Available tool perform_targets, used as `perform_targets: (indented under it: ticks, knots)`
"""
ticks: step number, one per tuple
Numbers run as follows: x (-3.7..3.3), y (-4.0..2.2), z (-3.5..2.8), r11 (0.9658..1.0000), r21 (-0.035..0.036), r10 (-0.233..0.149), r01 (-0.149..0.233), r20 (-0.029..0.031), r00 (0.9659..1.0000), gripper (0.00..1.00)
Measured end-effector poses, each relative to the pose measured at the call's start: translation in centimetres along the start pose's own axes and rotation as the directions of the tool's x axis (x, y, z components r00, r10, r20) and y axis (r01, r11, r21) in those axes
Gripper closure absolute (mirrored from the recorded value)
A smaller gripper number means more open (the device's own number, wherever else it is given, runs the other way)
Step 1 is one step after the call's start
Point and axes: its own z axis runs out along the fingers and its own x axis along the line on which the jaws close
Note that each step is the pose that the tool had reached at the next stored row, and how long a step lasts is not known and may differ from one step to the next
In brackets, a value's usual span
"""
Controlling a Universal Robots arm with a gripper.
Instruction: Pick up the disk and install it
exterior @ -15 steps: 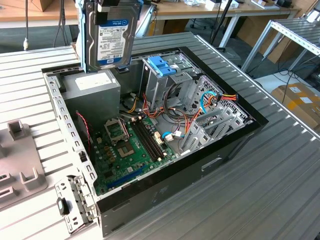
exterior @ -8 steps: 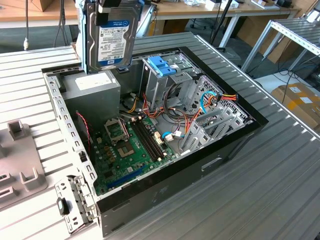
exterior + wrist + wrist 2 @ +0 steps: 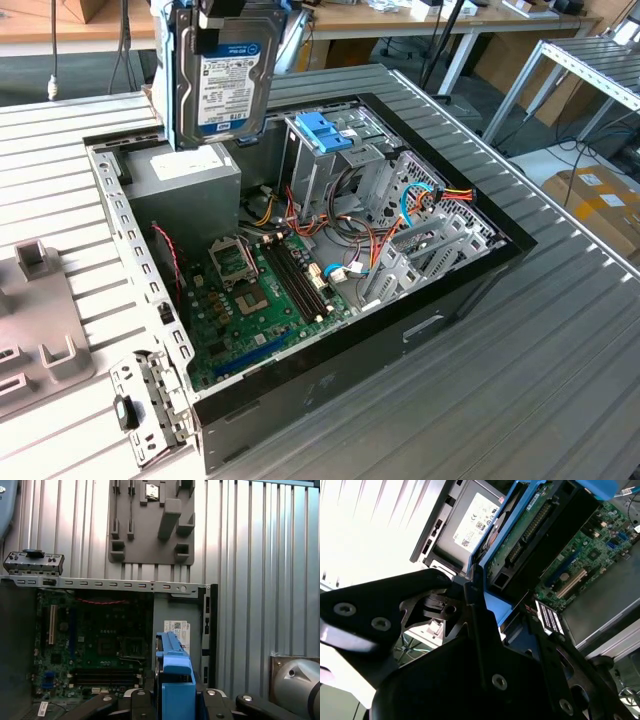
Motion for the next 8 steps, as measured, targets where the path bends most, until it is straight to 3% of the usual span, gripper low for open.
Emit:
perform_targets:
  ticks: [8]
  knots:
    - [0.47,0.01,-0.03,1.0,0.0,0.0,0.0,0.0,1.0,0.63]
